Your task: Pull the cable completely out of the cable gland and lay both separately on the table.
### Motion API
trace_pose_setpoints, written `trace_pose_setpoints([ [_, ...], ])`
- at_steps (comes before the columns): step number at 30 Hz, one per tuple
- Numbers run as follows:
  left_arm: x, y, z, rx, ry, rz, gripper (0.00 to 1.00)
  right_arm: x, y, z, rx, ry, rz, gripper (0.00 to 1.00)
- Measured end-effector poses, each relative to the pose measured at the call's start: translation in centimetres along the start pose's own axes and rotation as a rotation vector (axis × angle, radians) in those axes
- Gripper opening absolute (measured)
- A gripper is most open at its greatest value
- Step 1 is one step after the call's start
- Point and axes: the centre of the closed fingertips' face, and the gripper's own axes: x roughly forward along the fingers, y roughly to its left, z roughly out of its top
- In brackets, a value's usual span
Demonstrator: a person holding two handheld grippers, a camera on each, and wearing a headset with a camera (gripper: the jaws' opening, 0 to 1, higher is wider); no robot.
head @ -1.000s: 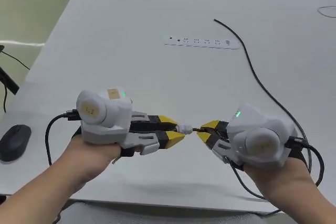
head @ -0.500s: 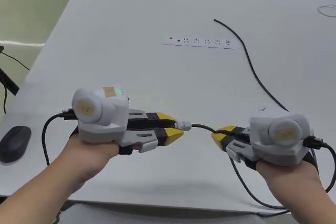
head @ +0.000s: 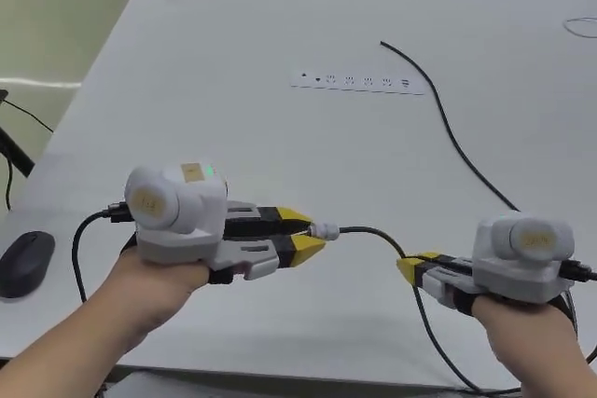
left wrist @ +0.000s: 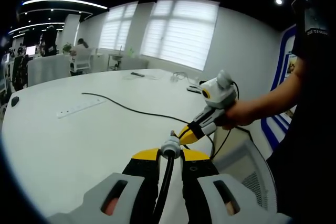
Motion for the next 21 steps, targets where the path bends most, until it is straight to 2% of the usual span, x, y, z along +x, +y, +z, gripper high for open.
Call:
trace_pose_setpoints([
  [4, 0.0, 0.0, 0.1, 0.004, -0.005, 0.002, 0.15, 0.7, -0.6, -1.5, 0.086, 0.013, 0.006, 0.00],
  [9, -0.2, 0.0, 0.2, 0.006, -0.008, 0.000, 0.15, 0.9, -1.2, -2.4, 0.201, 0.014, 0.015, 0.00],
  [14, -0.4, -0.1, 0.4, 0.012, -0.011, 0.002, 0.15, 1.0, -1.6, -3.2, 0.230, 0.040, 0.004, 0.00],
  [18, -0.4, -0.2, 0.4, 0.019, -0.012, -0.003, 0.15, 1.0, -1.8, -3.4, 0.237, 0.037, -0.001, 0.00],
  [21, -0.3, -0.3, 0.3, 0.015, -0.013, -0.004, 0.15, 1.1, -1.5, -3.4, 0.216, 0.035, -0.001, 0.00],
])
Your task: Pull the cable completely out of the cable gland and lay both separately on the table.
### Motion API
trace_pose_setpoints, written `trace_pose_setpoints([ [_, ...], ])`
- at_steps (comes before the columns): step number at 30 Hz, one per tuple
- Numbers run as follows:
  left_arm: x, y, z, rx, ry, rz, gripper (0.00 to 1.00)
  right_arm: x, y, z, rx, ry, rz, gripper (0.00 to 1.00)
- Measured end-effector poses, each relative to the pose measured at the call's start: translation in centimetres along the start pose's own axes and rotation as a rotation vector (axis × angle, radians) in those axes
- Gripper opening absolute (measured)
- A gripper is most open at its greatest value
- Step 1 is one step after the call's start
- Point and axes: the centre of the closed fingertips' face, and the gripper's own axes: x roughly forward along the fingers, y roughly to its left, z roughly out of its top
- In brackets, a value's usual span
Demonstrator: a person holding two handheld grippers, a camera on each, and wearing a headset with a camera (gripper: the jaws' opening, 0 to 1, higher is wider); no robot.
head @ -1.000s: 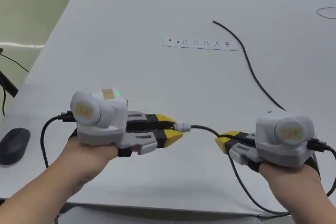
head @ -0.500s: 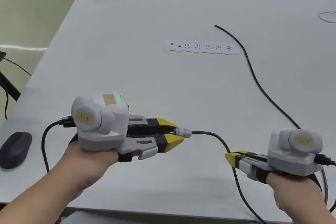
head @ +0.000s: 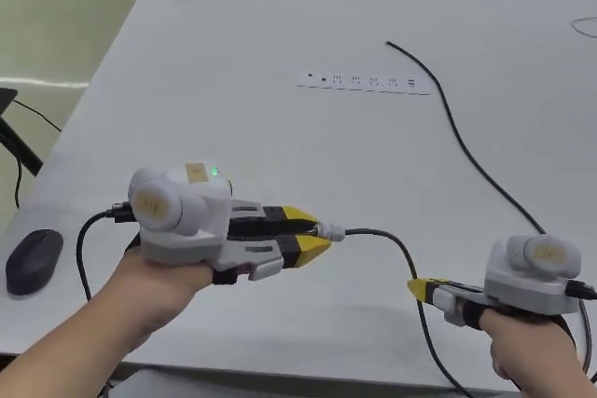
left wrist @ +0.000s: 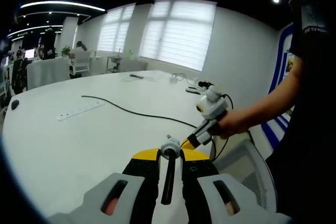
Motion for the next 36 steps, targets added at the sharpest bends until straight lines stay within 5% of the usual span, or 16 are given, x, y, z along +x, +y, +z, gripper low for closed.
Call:
trace_pose_setpoints([
  [18, -0.1, 0.2, 0.2, -0.047, -0.006, 0.008, 0.15, -0.2, 0.1, 0.4, -0.218, -0.014, -0.001, 0.01],
  [23, 0.0, 0.2, 0.0, -0.046, -0.001, 0.008, 0.15, -0.4, 0.6, 0.9, -0.329, -0.010, -0.003, 0.15],
  [29, 0.0, 0.1, -0.2, -0.059, 0.005, 0.003, 0.15, -1.1, 3.5, 3.1, -0.497, -0.056, 0.049, 0.39],
  [36, 0.1, 0.1, -0.2, -0.063, 0.007, -0.004, 0.15, -2.1, 9.5, 6.1, -0.814, -0.134, 0.124, 0.37],
])
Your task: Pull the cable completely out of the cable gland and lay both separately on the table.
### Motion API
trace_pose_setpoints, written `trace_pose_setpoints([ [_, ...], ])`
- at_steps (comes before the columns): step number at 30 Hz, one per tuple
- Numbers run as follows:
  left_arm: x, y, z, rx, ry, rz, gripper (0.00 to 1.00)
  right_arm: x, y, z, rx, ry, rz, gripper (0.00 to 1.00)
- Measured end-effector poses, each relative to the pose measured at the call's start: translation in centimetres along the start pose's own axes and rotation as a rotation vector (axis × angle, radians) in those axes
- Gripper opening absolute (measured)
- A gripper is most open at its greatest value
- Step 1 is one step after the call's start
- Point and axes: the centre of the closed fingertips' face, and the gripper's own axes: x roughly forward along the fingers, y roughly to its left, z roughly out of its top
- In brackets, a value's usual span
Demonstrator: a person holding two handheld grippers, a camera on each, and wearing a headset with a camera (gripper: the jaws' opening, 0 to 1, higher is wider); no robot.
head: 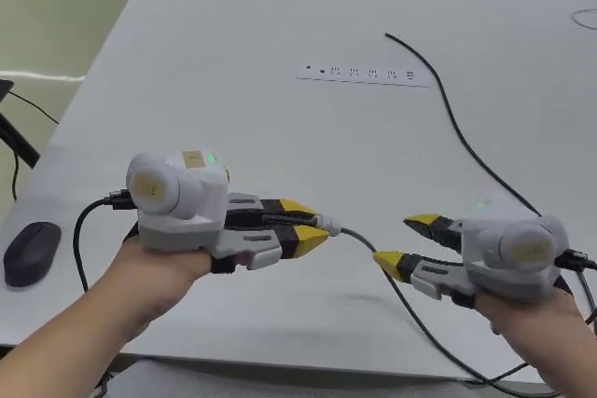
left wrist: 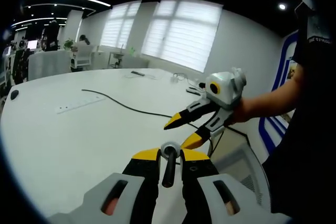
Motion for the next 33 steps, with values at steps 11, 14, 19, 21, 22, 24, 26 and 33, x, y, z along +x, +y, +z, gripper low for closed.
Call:
trace_pose_setpoints([
  [11, -0.1, -0.1, 0.1, 0.000, -0.006, -0.003, 0.15, 2.1, 3.8, 2.7, -0.162, 0.021, 0.086, 0.20],
  [14, -0.1, -0.2, 0.1, 0.003, -0.007, -0.004, 0.15, 2.2, 3.9, 3.0, -0.187, 0.016, 0.087, 0.16],
  [19, -0.2, -0.3, 0.1, 0.008, -0.007, -0.005, 0.15, 2.4, 4.1, 3.6, -0.143, -0.007, 0.102, 0.06],
  [21, -0.2, -0.2, 0.2, 0.004, -0.011, -0.001, 0.15, 2.5, 4.1, 3.6, -0.119, -0.005, 0.109, 0.03],
  [22, -0.2, -0.2, 0.2, 0.005, -0.011, 0.000, 0.15, 2.5, 4.2, 3.6, -0.110, -0.004, 0.108, 0.03],
  [24, -0.2, -0.1, 0.3, 0.007, -0.014, 0.001, 0.15, 2.5, 4.2, 3.6, -0.101, -0.005, 0.106, 0.03],
  [26, -0.2, -0.1, 0.3, 0.010, -0.016, 0.001, 0.15, 2.5, 4.1, 3.6, -0.100, -0.006, 0.103, 0.03],
  [33, -0.1, 0.0, 0.6, 0.011, -0.028, 0.005, 0.15, 2.4, 3.8, 3.8, -0.070, -0.021, 0.079, 0.01],
])
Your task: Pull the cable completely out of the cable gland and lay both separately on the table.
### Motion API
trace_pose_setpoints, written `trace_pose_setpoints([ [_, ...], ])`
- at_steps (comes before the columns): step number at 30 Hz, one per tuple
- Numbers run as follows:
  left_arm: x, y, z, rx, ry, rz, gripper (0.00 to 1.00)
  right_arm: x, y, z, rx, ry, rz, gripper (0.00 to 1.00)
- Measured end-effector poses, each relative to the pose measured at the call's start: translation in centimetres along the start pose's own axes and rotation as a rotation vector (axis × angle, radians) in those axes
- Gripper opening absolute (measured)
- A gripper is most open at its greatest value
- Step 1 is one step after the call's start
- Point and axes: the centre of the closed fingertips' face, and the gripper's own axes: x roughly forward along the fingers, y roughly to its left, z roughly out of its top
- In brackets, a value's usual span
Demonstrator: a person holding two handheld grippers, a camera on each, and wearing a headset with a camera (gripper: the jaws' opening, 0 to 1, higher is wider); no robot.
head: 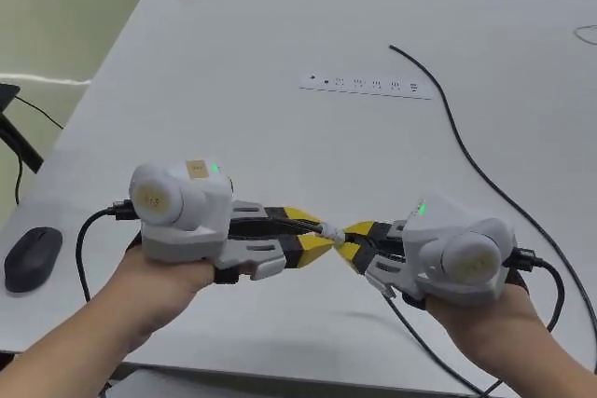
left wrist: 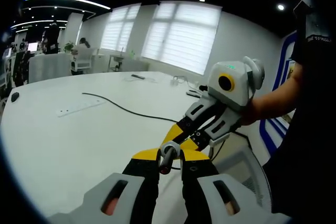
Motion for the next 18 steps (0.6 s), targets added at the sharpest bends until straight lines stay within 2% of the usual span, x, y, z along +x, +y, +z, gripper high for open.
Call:
trace_pose_setpoints([
  [9, -0.2, 0.1, 0.8, 0.010, -0.012, 0.000, 0.15, -0.3, -1.0, -0.9, 0.044, 0.014, -0.018, 0.00],
  [18, -0.3, 0.2, 1.1, 0.018, -0.015, 0.002, 0.15, -1.0, -2.2, -3.6, 0.152, 0.066, -0.043, 0.00],
])
